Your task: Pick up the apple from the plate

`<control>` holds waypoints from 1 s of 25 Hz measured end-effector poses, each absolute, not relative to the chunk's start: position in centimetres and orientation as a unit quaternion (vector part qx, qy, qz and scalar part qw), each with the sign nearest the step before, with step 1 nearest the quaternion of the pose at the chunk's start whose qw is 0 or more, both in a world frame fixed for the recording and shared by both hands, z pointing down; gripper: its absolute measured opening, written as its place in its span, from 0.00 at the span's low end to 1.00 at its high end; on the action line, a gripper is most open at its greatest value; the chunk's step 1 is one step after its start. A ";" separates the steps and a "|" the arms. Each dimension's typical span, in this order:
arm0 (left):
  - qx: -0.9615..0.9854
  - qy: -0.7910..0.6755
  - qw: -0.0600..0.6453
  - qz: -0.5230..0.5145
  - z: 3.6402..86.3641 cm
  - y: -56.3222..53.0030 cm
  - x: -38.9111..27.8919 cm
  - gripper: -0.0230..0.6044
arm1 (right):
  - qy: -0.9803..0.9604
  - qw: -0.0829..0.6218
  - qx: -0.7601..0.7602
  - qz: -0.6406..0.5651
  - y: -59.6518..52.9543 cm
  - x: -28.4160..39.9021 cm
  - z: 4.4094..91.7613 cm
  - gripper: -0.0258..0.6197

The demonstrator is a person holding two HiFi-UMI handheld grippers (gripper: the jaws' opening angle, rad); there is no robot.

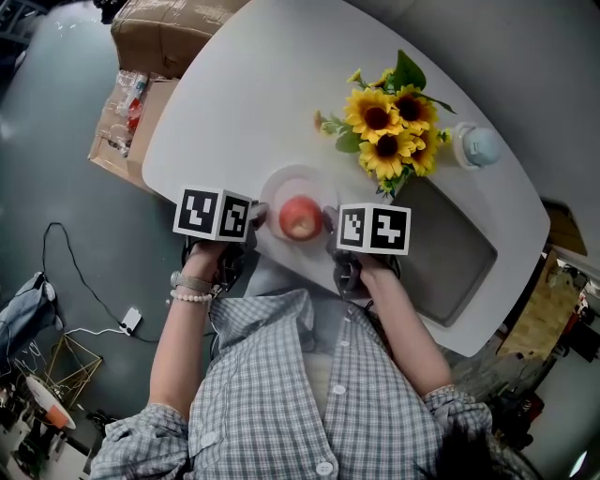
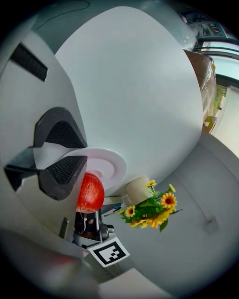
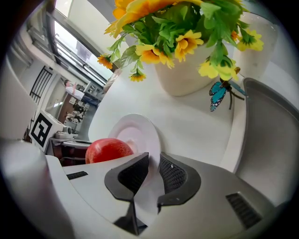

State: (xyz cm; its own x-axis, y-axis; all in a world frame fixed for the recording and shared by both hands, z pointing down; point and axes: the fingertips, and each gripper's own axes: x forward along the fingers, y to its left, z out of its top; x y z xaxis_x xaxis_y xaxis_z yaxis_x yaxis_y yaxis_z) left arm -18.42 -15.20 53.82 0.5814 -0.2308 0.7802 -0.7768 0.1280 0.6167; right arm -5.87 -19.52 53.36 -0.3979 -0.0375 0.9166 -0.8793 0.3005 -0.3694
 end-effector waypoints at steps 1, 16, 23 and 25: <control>0.625 -0.404 0.632 0.216 53.8 -15.2 -18.4 0.11 | -0.679 0.432 0.336 0.488 -19.5 -5.9 53.4 0.14; 0.632 -0.441 0.610 0.184 52.7 -15.6 -19.4 0.11 | -0.712 0.412 0.335 0.460 -20.0 -5.7 52.0 0.14; 0.631 -0.458 0.600 0.180 52.4 -15.8 -19.6 0.11 | -0.723 0.391 0.339 0.458 -20.5 -4.9 50.7 0.14; 0.631 -0.468 0.592 0.178 52.2 -15.9 -20.0 0.11 | -0.727 0.383 0.342 0.456 -20.6 -4.6 50.3 0.14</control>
